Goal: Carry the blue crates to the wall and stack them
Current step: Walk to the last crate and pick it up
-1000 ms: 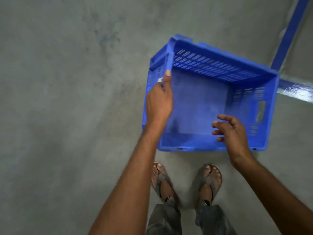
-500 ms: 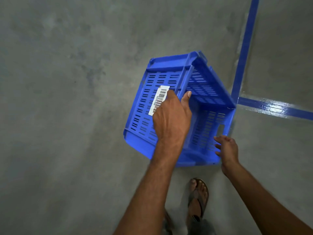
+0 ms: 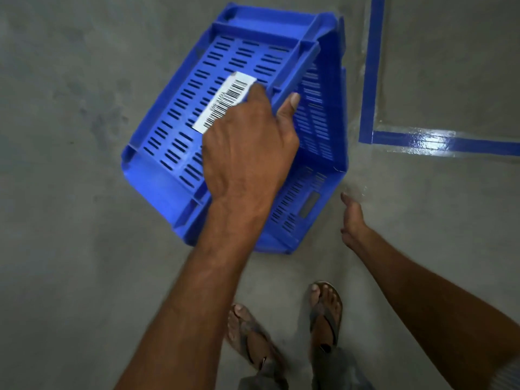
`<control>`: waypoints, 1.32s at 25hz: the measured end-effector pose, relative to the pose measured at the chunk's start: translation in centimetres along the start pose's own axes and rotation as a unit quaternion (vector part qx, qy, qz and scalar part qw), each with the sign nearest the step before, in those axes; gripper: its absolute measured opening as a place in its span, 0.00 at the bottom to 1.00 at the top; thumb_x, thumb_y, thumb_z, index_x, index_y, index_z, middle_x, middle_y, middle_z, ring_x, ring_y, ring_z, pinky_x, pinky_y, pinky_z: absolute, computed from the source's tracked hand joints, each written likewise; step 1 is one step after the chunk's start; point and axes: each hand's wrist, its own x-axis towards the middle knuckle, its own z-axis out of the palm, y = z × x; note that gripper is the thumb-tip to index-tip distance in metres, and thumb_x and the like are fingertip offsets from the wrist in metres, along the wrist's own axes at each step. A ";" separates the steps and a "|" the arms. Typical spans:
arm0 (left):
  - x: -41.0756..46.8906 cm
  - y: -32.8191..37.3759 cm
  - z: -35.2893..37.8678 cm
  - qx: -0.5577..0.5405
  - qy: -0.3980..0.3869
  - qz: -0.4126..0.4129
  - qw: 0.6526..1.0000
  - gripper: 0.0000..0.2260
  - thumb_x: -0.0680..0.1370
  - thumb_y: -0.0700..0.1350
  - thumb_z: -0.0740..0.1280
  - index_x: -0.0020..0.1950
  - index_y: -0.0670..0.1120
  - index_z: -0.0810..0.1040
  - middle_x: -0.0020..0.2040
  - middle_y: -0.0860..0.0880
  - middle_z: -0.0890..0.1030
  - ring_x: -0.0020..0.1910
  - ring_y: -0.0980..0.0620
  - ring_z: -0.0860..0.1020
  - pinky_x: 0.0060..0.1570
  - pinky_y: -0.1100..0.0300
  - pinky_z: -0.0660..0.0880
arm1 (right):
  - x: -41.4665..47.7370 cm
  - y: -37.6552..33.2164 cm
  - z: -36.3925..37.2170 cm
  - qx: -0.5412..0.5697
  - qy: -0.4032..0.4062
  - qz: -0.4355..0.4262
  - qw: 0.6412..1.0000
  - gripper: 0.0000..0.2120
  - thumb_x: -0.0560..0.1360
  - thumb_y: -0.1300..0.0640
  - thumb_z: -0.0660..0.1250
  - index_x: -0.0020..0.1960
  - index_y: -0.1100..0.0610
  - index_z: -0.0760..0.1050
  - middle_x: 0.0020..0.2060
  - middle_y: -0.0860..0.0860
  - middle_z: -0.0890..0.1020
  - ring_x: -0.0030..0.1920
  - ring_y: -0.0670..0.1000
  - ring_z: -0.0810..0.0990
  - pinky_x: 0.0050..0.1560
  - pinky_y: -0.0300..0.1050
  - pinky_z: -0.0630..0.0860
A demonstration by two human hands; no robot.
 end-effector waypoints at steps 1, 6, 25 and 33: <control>0.0 -0.3 0.2 0.008 0.008 0.005 1.000 0.24 0.83 0.64 0.52 0.59 0.46 0.75 0.43 0.45 0.78 0.45 0.38 0.80 0.38 0.52 0.59 | 0.8 0.2 0.5 0.007 -0.003 0.014 1.000 0.27 0.82 0.42 0.57 0.77 0.53 0.65 0.74 0.55 0.69 0.73 0.54 0.67 0.72 0.52 0.59; 2.1 -4.2 1.3 0.051 0.046 -0.011 0.998 0.28 0.82 0.67 0.51 0.60 0.45 0.76 0.53 0.37 0.81 0.52 0.33 0.77 0.40 0.50 0.58 | 6.5 2.4 2.9 0.082 -0.009 0.056 0.995 0.30 0.80 0.33 0.49 0.61 0.53 0.77 0.57 0.51 0.81 0.57 0.52 0.78 0.65 0.55 0.70; 2.8 -21.6 -3.7 -0.358 -0.102 -0.290 0.882 0.31 0.78 0.73 0.52 0.35 0.47 0.74 0.21 0.52 0.73 0.17 0.57 0.68 0.19 0.68 0.64 | -4.9 -4.2 -2.2 0.052 -0.136 -0.052 0.988 0.28 0.77 0.28 0.51 0.37 0.52 0.69 0.23 0.47 0.67 0.21 0.47 0.67 0.23 0.35 0.64; -5.9 -25.2 -11.2 -0.429 -0.218 -0.449 0.753 0.28 0.82 0.68 0.49 0.36 0.46 0.66 0.17 0.53 0.64 0.13 0.58 0.59 0.18 0.73 0.60 | -21.5 -16.0 -4.5 -0.195 -0.105 -0.022 0.975 0.27 0.78 0.31 0.52 0.36 0.52 0.65 0.21 0.48 0.65 0.19 0.47 0.62 0.22 0.33 0.59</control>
